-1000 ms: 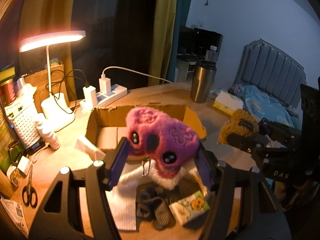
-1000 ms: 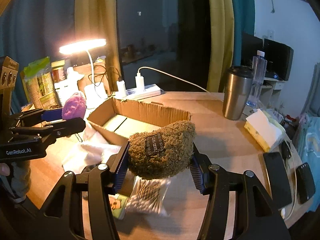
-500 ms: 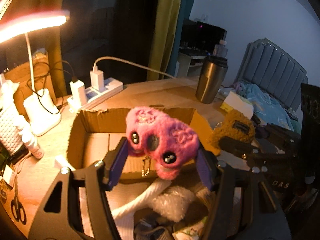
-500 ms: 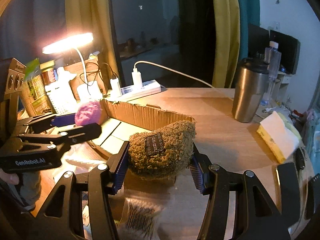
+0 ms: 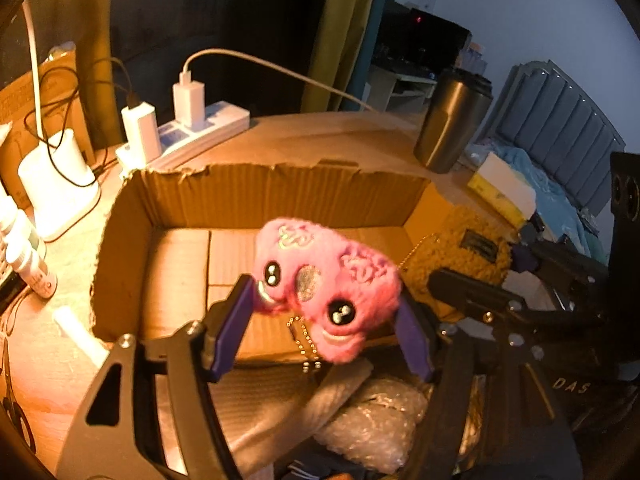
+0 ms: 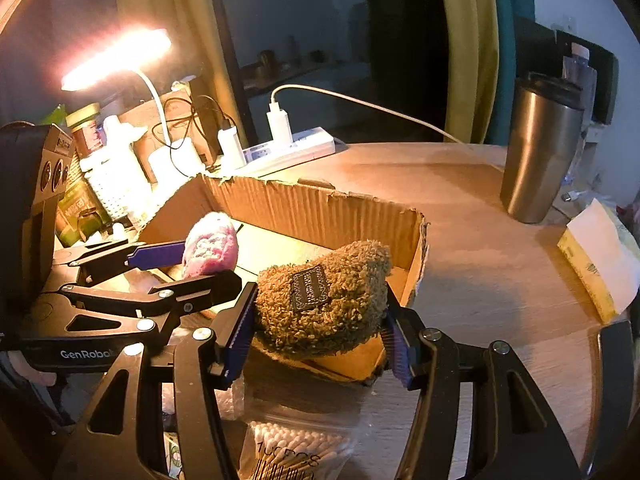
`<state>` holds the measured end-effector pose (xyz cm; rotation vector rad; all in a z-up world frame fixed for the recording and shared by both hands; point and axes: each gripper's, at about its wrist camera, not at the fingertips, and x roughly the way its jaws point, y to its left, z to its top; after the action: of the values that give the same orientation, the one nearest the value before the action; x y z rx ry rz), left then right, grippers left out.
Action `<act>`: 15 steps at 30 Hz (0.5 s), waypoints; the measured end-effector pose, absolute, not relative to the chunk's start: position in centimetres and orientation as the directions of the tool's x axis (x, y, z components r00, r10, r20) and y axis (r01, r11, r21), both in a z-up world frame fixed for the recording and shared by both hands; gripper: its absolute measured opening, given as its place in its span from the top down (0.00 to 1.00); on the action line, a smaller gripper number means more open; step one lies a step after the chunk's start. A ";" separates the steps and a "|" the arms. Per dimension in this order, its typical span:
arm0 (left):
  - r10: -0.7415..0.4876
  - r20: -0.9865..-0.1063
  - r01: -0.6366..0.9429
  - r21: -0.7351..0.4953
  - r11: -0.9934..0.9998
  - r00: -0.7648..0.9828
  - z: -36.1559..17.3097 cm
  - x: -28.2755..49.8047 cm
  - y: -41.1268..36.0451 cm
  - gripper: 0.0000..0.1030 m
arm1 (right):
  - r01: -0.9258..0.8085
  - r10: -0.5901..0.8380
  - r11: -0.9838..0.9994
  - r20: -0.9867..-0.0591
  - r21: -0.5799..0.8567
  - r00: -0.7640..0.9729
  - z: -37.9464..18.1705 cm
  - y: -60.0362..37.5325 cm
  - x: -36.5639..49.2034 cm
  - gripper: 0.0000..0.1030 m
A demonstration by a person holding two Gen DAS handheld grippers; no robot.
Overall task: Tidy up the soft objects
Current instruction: 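Carry both plushes into the cardboard box and open both grippers, then grasp the green card box with the left gripper while the right gripper grasps the cotton swab bag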
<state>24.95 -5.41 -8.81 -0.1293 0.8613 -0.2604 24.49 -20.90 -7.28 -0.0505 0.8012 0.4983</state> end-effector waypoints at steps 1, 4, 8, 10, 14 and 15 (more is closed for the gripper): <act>-0.277 -0.736 0.171 -0.218 0.961 0.618 -8.9 25.0 -5.4 0.33 | -0.441 0.409 0.885 -0.702 0.150 0.583 -7.4 -20.9 24.7 0.39; -0.266 -0.738 0.165 -0.209 0.964 0.620 -8.7 24.8 -5.3 0.31 | -0.431 0.413 0.887 -0.709 0.169 0.572 -7.7 -21.2 24.9 0.32; -0.246 -0.727 0.146 -0.199 0.969 0.641 -8.2 24.3 -4.8 0.20 | -0.427 0.412 0.889 -0.699 0.168 0.584 -7.1 -21.3 24.3 0.24; -0.248 -0.719 0.145 -0.204 0.968 0.649 -7.8 23.8 -4.6 0.17 | -0.428 0.408 0.890 -0.692 0.158 0.595 -6.6 -21.3 23.8 0.24; -0.245 -0.703 0.149 -0.197 0.969 0.667 -6.9 22.7 -4.3 0.14 | -0.432 0.401 0.892 -0.680 0.136 0.614 -5.6 -21.3 22.7 0.24; -0.244 -0.700 0.149 -0.196 0.969 0.671 -6.7 22.4 -4.2 0.14 | -0.432 0.401 0.892 -0.676 0.133 0.619 -5.4 -21.3 22.3 0.24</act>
<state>22.38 -4.17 -6.67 -0.1257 0.8055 -0.2223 22.35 -21.30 -5.37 -0.0442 0.7665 0.4791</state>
